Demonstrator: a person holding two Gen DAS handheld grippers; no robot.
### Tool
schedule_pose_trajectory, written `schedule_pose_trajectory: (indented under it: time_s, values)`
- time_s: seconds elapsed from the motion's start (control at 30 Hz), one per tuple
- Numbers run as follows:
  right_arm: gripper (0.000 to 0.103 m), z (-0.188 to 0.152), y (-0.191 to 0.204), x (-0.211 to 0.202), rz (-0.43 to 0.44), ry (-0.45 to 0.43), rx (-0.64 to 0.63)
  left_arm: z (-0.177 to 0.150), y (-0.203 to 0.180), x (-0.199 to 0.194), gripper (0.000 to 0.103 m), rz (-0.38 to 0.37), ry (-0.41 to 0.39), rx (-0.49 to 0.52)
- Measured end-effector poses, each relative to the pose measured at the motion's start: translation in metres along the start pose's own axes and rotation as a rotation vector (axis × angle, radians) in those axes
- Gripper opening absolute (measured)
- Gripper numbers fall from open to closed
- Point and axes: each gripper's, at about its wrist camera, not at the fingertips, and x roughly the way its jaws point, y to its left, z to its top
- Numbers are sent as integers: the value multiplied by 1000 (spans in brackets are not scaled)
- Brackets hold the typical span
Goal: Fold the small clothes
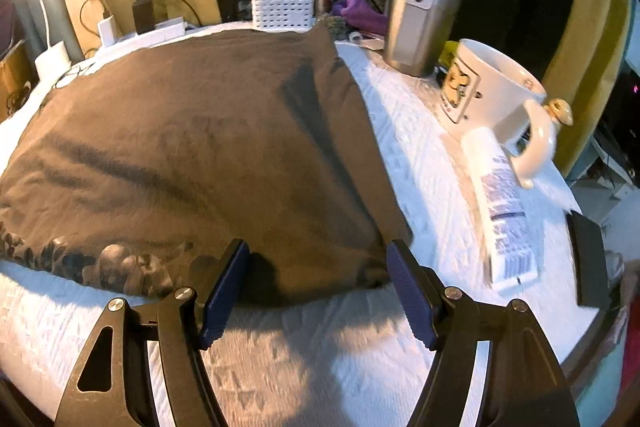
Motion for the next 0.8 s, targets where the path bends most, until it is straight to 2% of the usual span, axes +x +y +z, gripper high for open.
schedule_pose_trajectory:
  time_s: [0.23, 0.4, 0.47, 0.5, 0.57, 0.7, 0.77, 0.8]
  values:
    - [73, -17, -31, -19, -5, -14, 109, -10, 2, -4, 48, -10, -4, -13]
    - [73, -27, -48, -26, 32, -32, 158, -12, -1, -5, 47, -23, -19, 5]
    - [73, -29, -55, -25, 50, -35, 184, -13, -8, -4, 36, -45, -18, 27]
    - [73, -29, -57, -25, 62, -38, 196, -13, -12, -3, 23, -43, -14, 39]
    - [73, -25, -60, -23, 84, -50, 205, -12, -14, -5, 13, -42, -18, 55]
    - [71, -12, -65, -16, 112, -71, 222, -4, -5, -16, 7, -72, -47, 18]
    - [60, -4, -68, -8, 132, -74, 231, 0, -1, -23, 7, -82, -59, 9]
    - [59, -1, -70, -4, 141, -69, 236, 2, 1, -26, 7, -86, -64, 7]
